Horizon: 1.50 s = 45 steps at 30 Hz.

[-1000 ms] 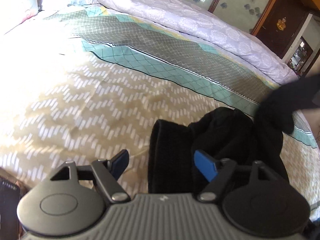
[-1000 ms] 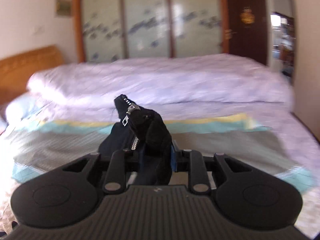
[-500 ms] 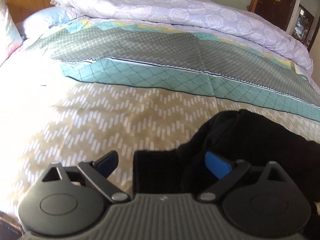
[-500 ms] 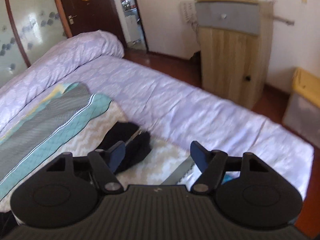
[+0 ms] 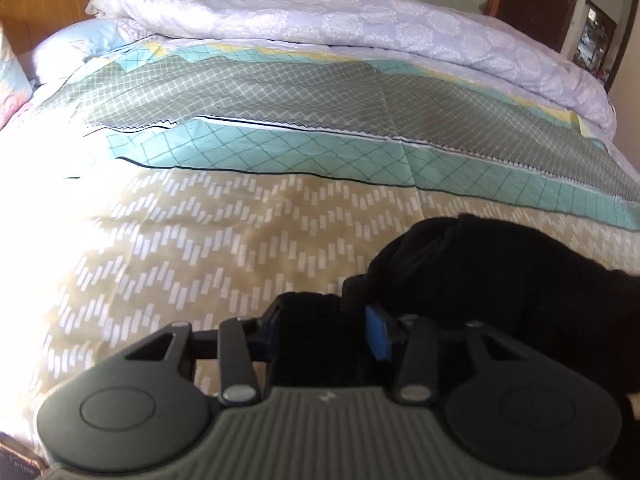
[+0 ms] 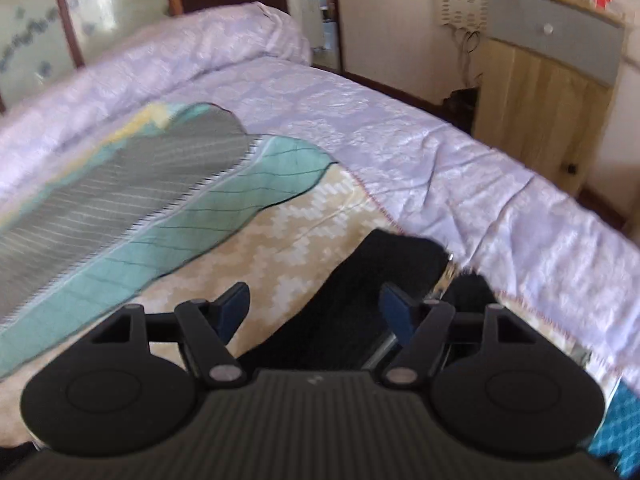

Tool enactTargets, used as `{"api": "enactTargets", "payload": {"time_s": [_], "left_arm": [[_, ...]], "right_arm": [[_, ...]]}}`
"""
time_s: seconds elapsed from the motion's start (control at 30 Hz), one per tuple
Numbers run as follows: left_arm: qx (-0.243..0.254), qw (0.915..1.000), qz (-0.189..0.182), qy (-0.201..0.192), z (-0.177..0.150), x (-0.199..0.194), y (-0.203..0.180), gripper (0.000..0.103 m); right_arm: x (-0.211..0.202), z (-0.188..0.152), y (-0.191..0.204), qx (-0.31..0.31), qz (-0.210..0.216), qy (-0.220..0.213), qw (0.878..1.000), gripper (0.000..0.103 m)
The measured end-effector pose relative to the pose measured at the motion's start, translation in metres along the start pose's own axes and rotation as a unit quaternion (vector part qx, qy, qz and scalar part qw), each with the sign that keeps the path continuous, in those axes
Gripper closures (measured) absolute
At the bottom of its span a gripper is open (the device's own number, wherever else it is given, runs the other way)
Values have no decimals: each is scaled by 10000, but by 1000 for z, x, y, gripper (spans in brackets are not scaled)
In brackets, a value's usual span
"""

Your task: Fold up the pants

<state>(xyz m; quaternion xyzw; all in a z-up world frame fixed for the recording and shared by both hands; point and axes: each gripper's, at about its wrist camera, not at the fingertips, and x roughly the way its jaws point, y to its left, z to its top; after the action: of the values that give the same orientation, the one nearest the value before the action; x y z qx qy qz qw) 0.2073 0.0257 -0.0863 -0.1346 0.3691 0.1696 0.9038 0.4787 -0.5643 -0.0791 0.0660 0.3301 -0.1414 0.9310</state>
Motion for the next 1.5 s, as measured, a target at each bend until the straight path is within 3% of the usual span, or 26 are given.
{"api": "enactTargets", "payload": {"time_s": [0.07, 0.13, 0.17, 0.2, 0.23, 0.3, 0.4, 0.47, 0.57, 0.6, 0.63, 0.67, 0.7, 0.77, 0.87, 1.1, 1.2, 1.27, 1.33, 1.5], "left_arm": [[-71, 10000, -10, -35, 2, -6, 4, 67], [-165, 9998, -46, -38, 5, -9, 10, 72], [-244, 9997, -94, -13, 6, -10, 14, 75], [-335, 9993, -141, -19, 9, -11, 18, 75], [-431, 9989, -202, -34, 10, -13, 22, 75], [-650, 9974, -307, -82, 14, -20, 30, 75], [-892, 9947, -448, -255, 15, -36, 42, 75], [-972, 9934, -514, -322, 14, -46, 49, 75], [-1066, 9918, -599, -365, 10, -56, 57, 75], [-1064, 9920, -580, -356, 9, -58, 59, 75], [-1045, 9924, -545, -350, 8, -59, 60, 75], [-1043, 9924, -556, -339, 8, -60, 62, 75], [-1065, 9920, -601, -310, 7, -61, 65, 75], [-1044, 9923, -597, -281, 6, -62, 63, 75], [-957, 9936, -530, -281, 5, -63, 57, 75], [-914, 9945, -412, -307, 7, -64, 50, 75], [-889, 9948, -389, -312, 7, -64, 50, 75], [-884, 9949, -358, -340, 7, -65, 52, 75], [-931, 9944, -334, -383, 9, -66, 55, 76], [-1128, 9915, -410, -513, 21, -62, 63, 76]], "right_arm": [[29, -4, 4, -213, -437, 361, 9982, 52], [29, -8, 2, -268, -550, 152, 9980, 71], [27, -7, 2, -331, -541, 111, 9979, 77], [19, -5, -2, -304, -398, 22, 9987, 91], [7, 0, -10, -111, -74, -152, 9998, 92], [-26, 14, -27, 355, 516, -648, 9959, 92], [-82, 30, -62, 989, 1324, -1438, 9757, 92], [-115, 26, -91, 1178, 1488, -1694, 9671, 92], [-137, 4, -140, 1308, 1307, -1689, 9681, 90], [-134, -5, -154, 1318, 1178, -1538, 9722, 79], [-126, -18, -170, 1242, 834, -1224, 9811, 48], [-119, -30, -181, 1125, 340, -934, 9887, 32], [-115, -40, -191, 1050, -102, -776, 9914, 27], [-108, -54, -209, 969, -606, -599, 9916, 38], [-108, -61, -218, 1286, -278, -679, 9890, 42], [-74, -35, -130, 52, 218, -602, 9979, 41], [-37, -33, -97, -605, 0, -287, 9978, 42], [-17, -44, -77, -1277, -216, -5, 9916, 69], [-22, -50, -67, -1606, -304, -159, 9864, 89], [-65, -2, -75, -846, -113, -1120, 9900, 93]]}}
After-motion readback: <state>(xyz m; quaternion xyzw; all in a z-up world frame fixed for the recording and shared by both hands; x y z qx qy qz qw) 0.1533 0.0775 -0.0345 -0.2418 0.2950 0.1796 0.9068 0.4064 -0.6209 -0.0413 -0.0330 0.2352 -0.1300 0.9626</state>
